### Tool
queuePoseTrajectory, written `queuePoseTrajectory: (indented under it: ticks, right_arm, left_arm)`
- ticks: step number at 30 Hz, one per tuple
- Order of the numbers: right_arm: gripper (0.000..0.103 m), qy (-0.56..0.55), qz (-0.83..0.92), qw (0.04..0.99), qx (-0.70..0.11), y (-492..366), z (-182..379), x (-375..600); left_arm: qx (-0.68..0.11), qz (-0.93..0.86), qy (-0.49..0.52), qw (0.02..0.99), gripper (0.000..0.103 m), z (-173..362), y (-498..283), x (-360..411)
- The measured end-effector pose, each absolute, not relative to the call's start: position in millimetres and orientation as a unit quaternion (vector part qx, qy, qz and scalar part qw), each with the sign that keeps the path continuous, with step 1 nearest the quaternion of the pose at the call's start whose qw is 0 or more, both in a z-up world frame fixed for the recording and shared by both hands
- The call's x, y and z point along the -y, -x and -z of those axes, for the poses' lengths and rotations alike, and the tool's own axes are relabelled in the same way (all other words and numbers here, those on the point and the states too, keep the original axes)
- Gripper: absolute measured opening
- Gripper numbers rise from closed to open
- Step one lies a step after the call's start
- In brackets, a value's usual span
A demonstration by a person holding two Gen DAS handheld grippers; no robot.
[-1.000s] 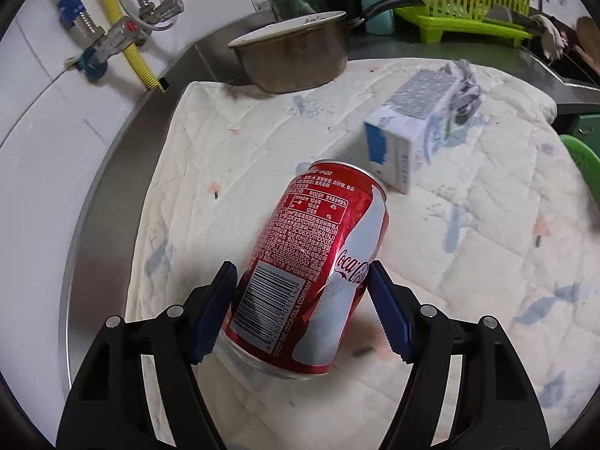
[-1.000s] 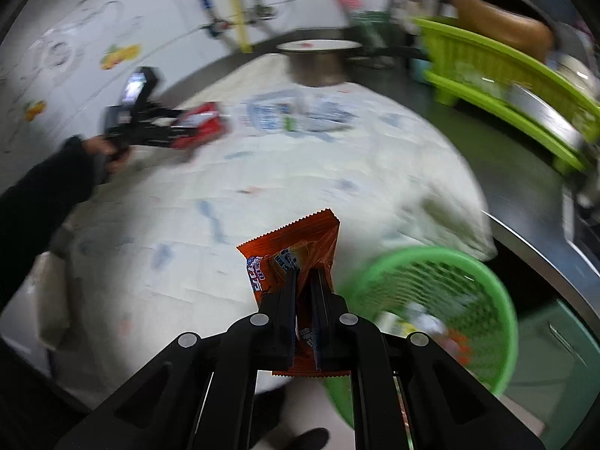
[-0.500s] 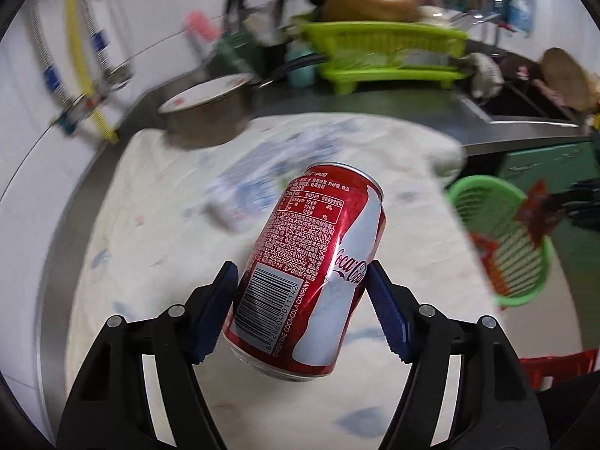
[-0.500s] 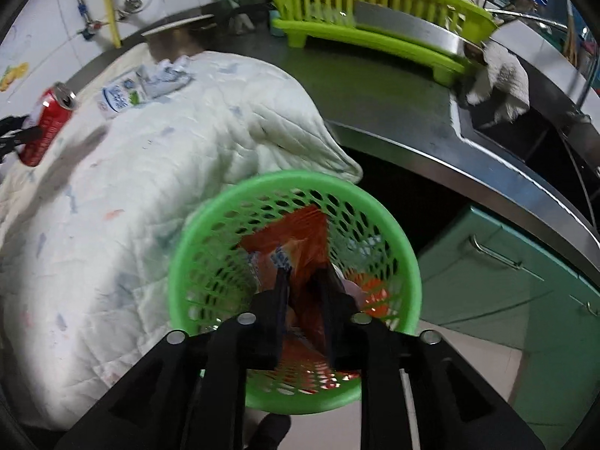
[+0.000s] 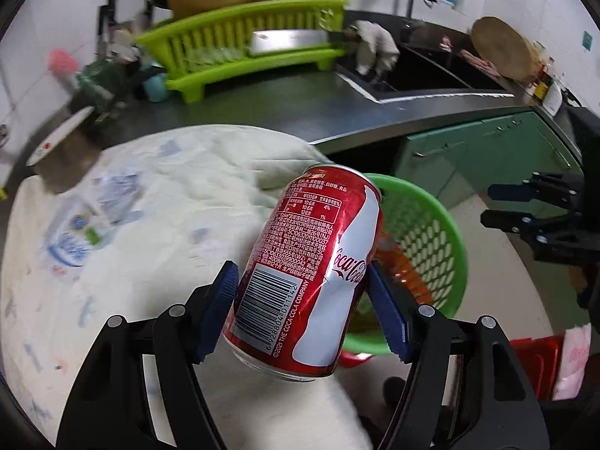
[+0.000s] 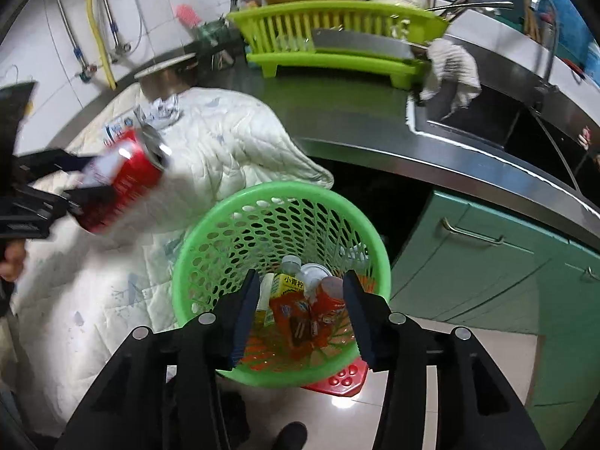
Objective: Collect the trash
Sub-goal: 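Drop the bag into the green basket with the right gripper while the left gripper drops the can, then grasp the white milk carton with the left gripper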
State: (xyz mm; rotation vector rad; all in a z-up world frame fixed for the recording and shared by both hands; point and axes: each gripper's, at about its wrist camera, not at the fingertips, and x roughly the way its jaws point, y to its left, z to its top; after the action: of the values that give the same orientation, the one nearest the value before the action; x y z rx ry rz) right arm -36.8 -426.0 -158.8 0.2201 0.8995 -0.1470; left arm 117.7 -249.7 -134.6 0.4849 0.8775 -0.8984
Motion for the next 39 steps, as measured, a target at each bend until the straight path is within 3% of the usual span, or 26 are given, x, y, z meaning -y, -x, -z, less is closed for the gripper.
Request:
queuePoseTrajectory:
  ticks: [11, 19, 39]
  right_arm:
    - [0.052, -0.124, 0.080, 0.902, -0.406, 70.7, 142.4, 425.2]
    - [0.052, -0.120, 0.071, 0.904, -0.404, 71.8, 138.9, 419.6]
    - [0.057, -0.076, -0.004, 0.917, -0.392, 5.4, 118.8, 373.2]
  left_arm:
    - [-0.450, 0.414, -0.233, 0.756, 0.070, 179.1, -107.8, 302.6]
    - [-0.451, 0.415, -0.221, 0.759, 0.074, 176.0, -107.5, 298.9]
    - [-0.409, 0.304, -0.172, 0.843, 0.074, 116.2, -179.6, 171.8]
